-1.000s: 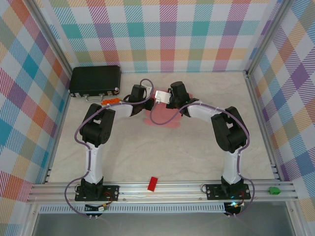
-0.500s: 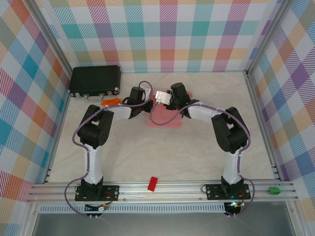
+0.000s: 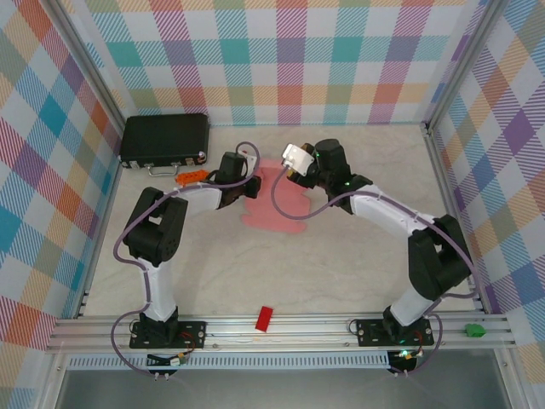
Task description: Fold the paper box
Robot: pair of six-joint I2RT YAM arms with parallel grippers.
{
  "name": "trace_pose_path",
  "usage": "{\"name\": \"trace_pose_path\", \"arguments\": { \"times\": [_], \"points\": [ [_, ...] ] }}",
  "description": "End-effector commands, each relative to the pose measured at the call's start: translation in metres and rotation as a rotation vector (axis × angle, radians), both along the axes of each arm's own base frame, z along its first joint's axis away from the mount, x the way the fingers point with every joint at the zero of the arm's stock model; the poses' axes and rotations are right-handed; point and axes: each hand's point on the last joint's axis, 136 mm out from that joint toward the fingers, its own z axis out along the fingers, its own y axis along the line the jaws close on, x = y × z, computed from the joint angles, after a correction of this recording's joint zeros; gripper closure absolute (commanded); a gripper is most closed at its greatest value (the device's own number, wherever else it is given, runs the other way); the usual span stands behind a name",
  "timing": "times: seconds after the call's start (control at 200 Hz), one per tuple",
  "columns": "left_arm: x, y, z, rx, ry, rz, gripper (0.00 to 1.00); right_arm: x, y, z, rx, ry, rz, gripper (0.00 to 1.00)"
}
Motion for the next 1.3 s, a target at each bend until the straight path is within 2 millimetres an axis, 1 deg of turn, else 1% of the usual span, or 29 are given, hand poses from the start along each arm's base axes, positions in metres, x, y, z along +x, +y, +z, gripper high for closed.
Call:
{"name": "trace_pose_path", "arguments": {
  "times": [0.0, 0.065, 0.16, 0.26, 0.32, 0.385, 0.49, 0.545, 0.6, 0.67, 0.755, 0.885, 1.04, 1.295],
  "points": [
    [-0.01, 0.0, 0.014, 0.009, -0.005, -0.014, 0.88, -0.011, -0.019, -0.008, 0.115, 0.139, -0.091, 0.36],
    [-0.015, 0.001, 0.014, 0.009, 0.007, -0.013, 0.88, -0.008, -0.038, -0.005, 0.194, 0.212, -0.178, 0.36],
    [-0.022, 0.005, 0.015, 0.014, 0.022, -0.007, 0.88, -0.002, -0.074, -0.013, 0.284, 0.333, -0.318, 0.36],
    [-0.029, 0.008, 0.015, 0.015, 0.03, -0.003, 0.88, 0.005, -0.109, -0.034, 0.326, 0.423, -0.45, 0.38],
    [-0.033, 0.01, 0.016, 0.015, 0.03, -0.006, 0.88, 0.01, -0.127, -0.05, 0.333, 0.464, -0.515, 0.39],
    [-0.036, 0.01, 0.015, 0.013, 0.027, -0.012, 0.88, 0.013, -0.14, -0.068, 0.335, 0.513, -0.565, 0.4],
    [-0.04, 0.009, 0.016, -0.001, 0.03, -0.022, 0.88, 0.018, -0.147, -0.093, 0.324, 0.599, -0.589, 0.42],
    [-0.04, 0.007, 0.018, -0.012, 0.027, -0.026, 0.88, 0.021, -0.144, -0.103, 0.315, 0.634, -0.571, 0.43],
    [-0.041, 0.007, 0.018, -0.017, 0.027, -0.026, 0.88, 0.024, -0.142, -0.108, 0.309, 0.657, -0.568, 0.43],
    [-0.041, 0.008, 0.018, -0.016, 0.026, -0.023, 0.88, 0.024, -0.132, -0.113, 0.316, 0.71, -0.522, 0.44],
    [-0.041, 0.008, 0.016, -0.016, 0.027, -0.018, 0.88, 0.019, -0.115, -0.115, 0.354, 0.78, -0.451, 0.45],
    [-0.041, 0.009, 0.013, -0.015, 0.029, -0.014, 0.87, 0.013, -0.097, -0.119, 0.36, 0.818, -0.387, 0.46],
    [-0.04, 0.009, 0.012, -0.015, 0.029, -0.008, 0.87, 0.007, -0.084, -0.126, 0.343, 0.862, -0.348, 0.45],
    [-0.039, 0.008, 0.008, -0.025, 0.041, 0.003, 0.87, -0.004, -0.06, -0.13, 0.33, 0.912, -0.264, 0.46]
  ]
}}
